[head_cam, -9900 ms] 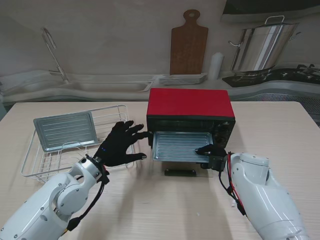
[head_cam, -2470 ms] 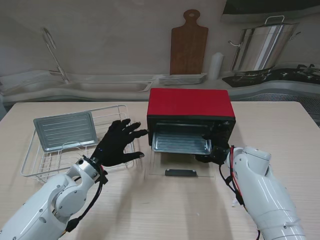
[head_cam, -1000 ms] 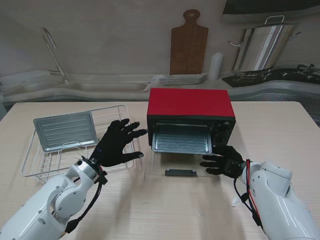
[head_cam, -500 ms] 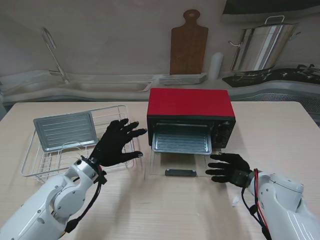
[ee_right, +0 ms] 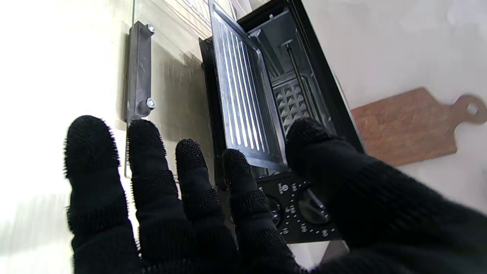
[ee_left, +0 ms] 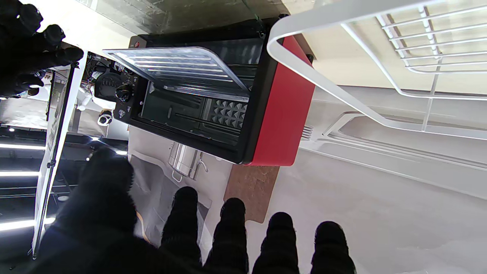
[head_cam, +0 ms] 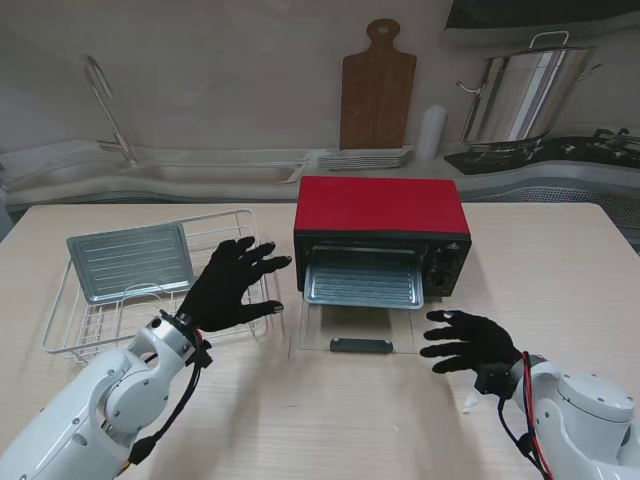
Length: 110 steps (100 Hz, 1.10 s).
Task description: Slide the trays into the oven
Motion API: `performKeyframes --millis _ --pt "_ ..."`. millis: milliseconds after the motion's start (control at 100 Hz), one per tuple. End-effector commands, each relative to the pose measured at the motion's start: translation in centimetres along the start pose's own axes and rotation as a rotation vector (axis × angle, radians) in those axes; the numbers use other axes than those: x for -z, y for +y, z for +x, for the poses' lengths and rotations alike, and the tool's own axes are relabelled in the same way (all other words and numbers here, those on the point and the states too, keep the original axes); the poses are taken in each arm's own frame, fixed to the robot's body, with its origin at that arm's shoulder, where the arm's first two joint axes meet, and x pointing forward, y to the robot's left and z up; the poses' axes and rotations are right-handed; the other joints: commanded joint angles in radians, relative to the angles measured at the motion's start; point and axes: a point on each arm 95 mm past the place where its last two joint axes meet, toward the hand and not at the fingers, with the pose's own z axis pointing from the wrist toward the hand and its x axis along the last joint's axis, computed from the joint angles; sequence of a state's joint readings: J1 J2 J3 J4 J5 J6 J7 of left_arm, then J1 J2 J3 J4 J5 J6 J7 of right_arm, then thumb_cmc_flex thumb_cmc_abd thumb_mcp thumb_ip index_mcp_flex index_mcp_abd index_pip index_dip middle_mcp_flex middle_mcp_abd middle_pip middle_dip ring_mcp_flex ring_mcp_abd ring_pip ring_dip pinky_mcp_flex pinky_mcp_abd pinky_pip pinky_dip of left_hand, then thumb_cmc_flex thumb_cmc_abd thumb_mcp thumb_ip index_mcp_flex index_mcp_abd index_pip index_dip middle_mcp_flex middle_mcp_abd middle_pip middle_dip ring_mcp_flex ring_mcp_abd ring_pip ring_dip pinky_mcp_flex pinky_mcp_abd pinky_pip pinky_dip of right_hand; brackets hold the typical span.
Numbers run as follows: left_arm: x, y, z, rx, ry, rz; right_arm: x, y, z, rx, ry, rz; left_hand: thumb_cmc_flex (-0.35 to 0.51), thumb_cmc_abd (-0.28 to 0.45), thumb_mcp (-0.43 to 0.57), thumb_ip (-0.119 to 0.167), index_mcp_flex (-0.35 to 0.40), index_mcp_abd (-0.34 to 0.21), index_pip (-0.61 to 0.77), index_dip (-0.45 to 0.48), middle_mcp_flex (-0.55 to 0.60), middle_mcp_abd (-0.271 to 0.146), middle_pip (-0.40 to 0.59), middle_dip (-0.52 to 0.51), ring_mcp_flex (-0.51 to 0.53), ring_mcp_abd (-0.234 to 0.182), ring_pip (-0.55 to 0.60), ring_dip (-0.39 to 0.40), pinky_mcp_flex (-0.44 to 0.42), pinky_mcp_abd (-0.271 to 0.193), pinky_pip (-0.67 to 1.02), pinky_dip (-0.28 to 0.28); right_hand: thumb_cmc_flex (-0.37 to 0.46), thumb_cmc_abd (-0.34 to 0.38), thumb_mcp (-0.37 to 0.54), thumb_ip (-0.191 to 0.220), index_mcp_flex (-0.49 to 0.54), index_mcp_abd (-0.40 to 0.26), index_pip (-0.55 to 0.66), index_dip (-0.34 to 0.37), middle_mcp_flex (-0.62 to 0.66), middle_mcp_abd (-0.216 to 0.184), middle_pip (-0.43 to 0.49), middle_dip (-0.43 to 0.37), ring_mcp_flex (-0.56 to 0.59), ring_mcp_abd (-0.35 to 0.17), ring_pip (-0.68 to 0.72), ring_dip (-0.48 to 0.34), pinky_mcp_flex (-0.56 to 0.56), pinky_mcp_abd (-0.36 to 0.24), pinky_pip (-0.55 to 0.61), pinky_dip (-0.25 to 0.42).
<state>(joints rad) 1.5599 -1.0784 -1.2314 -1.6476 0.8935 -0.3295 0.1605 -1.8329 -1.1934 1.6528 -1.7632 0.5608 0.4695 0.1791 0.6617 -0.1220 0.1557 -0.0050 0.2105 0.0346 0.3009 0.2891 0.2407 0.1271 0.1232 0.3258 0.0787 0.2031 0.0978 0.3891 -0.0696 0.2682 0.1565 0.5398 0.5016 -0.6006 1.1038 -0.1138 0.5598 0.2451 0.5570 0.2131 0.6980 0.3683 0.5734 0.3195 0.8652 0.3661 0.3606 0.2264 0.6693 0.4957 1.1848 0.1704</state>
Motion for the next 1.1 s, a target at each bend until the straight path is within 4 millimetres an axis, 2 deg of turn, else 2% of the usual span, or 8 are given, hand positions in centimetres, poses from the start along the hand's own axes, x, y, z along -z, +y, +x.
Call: performKeyframes --millis 0,160,480,640,730,910,1040,1090 --pt "0.0 0.2 0.2 0.008 -0.005 -0.014 0.3 -0.9 0.1 0.032 0.014 0.030 -0.016 0.032 -0.023 -0.003 -0.010 -0.002 -0.001 0.004 -0.031 -0.010 0.004 -0.015 -0.028 -0.020 -0.009 -0.011 -0.015 -0.025 -0.044 -0.014 -0.031 0.007 -0.037 0.030 -0.003 -0.023 -0.005 -0.003 0.002 -0.026 0.004 -0.006 -0.001 -0.015 -0.008 -0.002 -0.006 0.011 -0.006 -0.008" --pt "0.0 0.1 0.1 0.008 -0.004 -0.014 0.3 -2.2 0.8 0.150 0.073 0.030 -0.015 0.031 -0.023 -0.003 -0.010 -0.002 -0.001 0.004 -0.031 -0.009 0.003 -0.015 -0.028 -0.020 -0.009 -0.011 -0.015 -0.026 -0.044 -0.014 -0.029 0.007 -0.036 0.033 -0.005 -0.031 -0.006 0.005 -0.005 -0.033 0.008 -0.004 -0.015 -0.021 -0.005 0.002 -0.026 0.018 -0.003 0.001" --pt "0.0 0.0 0.2 0.005 -0.002 -0.020 -0.1 -5.4 1.8 0.429 0.193 0.068 -0.015 0.032 -0.024 -0.003 -0.011 -0.003 -0.002 0.004 -0.031 -0.008 0.002 -0.015 -0.029 -0.020 -0.010 -0.011 -0.016 -0.027 -0.045 -0.014 -0.042 0.016 -0.037 0.039 -0.032 -0.085 -0.003 0.028 -0.050 -0.099 0.022 0.003 -0.103 -0.076 0.006 0.018 -0.136 0.030 0.003 0.054" --pt "-0.1 -0.2 0.2 0.004 -0.001 -0.018 -0.5 -6.9 2.0 0.620 0.239 0.109 -0.015 0.032 -0.025 -0.003 -0.010 -0.004 -0.002 0.004 -0.029 -0.009 0.002 -0.015 -0.028 -0.020 -0.010 -0.011 -0.016 -0.026 -0.045 -0.014 -0.053 0.049 -0.056 0.050 -0.049 -0.134 0.011 0.039 -0.101 -0.165 0.011 -0.001 -0.224 -0.143 0.012 0.035 -0.298 -0.086 0.012 0.139" --pt "-0.1 -0.2 0.2 0.002 0.001 -0.017 -0.9 -7.7 1.9 0.711 0.257 0.125 -0.016 0.033 -0.025 -0.003 -0.011 -0.005 -0.003 0.003 -0.030 -0.009 0.002 -0.016 -0.028 -0.020 -0.010 -0.012 -0.016 -0.027 -0.045 -0.014 -0.057 0.058 -0.055 0.054 -0.058 -0.149 0.014 0.042 -0.123 -0.190 0.001 -0.005 -0.299 -0.174 0.000 0.034 -0.387 -0.148 -0.021 0.150" --pt "-0.1 -0.2 0.3 -0.001 -0.001 -0.019 -1.5 -9.1 1.4 0.904 0.288 0.149 -0.017 0.033 -0.027 -0.003 -0.012 -0.008 -0.003 0.003 -0.030 -0.009 0.001 -0.016 -0.029 -0.020 -0.011 -0.012 -0.021 -0.027 -0.047 -0.016 -0.066 0.090 -0.066 0.063 -0.090 -0.177 -0.009 0.030 -0.196 -0.245 -0.052 -0.027 -0.460 -0.279 -0.072 0.003 -0.576 -0.263 -0.189 0.103" --pt "0.0 -0.3 0.3 -0.001 -0.002 -0.017 -2.0 -9.7 0.9 1.066 0.324 0.145 -0.016 0.033 -0.028 -0.003 -0.011 -0.009 -0.003 0.004 -0.029 -0.010 0.000 -0.016 -0.028 -0.019 -0.011 -0.012 -0.022 -0.025 -0.049 -0.017 -0.077 0.121 -0.083 0.073 -0.164 -0.190 -0.047 -0.023 -0.252 -0.294 -0.127 -0.059 -0.546 -0.408 -0.165 -0.047 -0.662 -0.439 -0.334 0.029" --pt "0.0 -0.3 0.3 -0.001 -0.002 -0.017 -2.0 -9.9 0.8 1.101 0.327 0.157 -0.016 0.034 -0.028 -0.003 -0.011 -0.010 -0.003 0.004 -0.030 -0.011 0.000 -0.016 -0.028 -0.021 -0.011 -0.012 -0.022 -0.026 -0.050 -0.018 -0.088 0.136 -0.093 0.074 -0.196 -0.197 -0.060 -0.037 -0.281 -0.311 -0.148 -0.067 -0.572 -0.435 -0.186 -0.058 -0.687 -0.478 -0.365 0.012"
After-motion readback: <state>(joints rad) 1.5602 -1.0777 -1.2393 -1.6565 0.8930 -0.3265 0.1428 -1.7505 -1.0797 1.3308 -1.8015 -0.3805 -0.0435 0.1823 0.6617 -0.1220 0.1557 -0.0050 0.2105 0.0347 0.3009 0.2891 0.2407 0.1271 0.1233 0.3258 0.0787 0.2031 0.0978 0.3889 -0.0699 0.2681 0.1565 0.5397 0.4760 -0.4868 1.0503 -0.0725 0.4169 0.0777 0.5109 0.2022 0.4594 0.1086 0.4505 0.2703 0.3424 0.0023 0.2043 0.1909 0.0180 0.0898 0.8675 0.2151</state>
